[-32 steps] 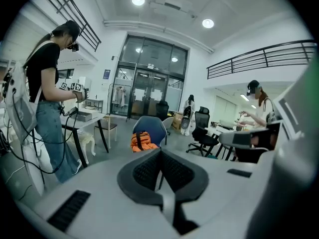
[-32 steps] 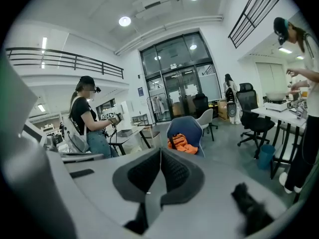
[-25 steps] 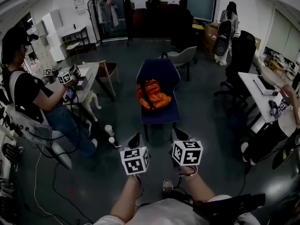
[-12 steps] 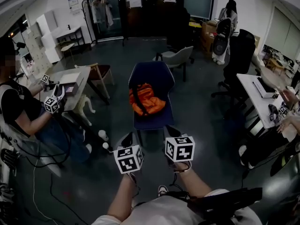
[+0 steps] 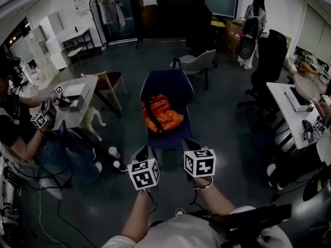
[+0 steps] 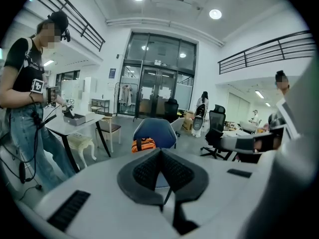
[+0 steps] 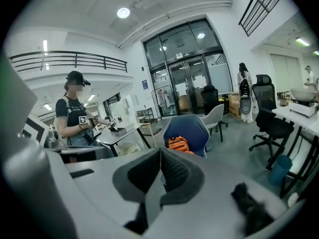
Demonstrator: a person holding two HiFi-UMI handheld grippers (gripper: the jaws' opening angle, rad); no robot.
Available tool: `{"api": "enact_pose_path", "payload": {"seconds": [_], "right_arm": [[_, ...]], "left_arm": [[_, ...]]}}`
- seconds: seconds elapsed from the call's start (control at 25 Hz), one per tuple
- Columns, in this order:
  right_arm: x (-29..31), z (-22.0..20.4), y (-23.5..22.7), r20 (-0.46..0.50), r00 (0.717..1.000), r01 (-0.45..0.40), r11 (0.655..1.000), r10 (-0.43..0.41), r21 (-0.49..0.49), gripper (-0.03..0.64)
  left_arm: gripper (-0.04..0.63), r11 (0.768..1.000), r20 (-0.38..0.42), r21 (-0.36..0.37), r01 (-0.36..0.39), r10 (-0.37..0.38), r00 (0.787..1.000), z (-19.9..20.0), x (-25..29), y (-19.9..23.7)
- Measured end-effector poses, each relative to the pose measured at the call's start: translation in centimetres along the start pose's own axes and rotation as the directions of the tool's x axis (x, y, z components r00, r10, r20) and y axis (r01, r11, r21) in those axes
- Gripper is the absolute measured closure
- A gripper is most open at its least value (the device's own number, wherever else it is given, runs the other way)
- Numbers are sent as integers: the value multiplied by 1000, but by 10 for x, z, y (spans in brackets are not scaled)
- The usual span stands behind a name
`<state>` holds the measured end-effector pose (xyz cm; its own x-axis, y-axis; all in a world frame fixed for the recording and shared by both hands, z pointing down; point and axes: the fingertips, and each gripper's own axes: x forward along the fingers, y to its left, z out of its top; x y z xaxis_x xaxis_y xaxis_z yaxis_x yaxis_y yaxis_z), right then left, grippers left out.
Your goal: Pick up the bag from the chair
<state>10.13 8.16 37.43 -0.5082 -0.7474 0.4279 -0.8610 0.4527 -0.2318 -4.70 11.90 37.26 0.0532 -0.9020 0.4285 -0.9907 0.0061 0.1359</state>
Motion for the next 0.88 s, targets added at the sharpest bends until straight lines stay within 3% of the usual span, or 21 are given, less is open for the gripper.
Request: {"api": "enact_pose_path", "payload": {"seconds": [0.88], "right_arm": [[57,-19,-48,-112,993,31,999,-26,43,583]], "left_arm": [[583,1000,-89,-26,-1,-1,996,-14,72,2]]}}
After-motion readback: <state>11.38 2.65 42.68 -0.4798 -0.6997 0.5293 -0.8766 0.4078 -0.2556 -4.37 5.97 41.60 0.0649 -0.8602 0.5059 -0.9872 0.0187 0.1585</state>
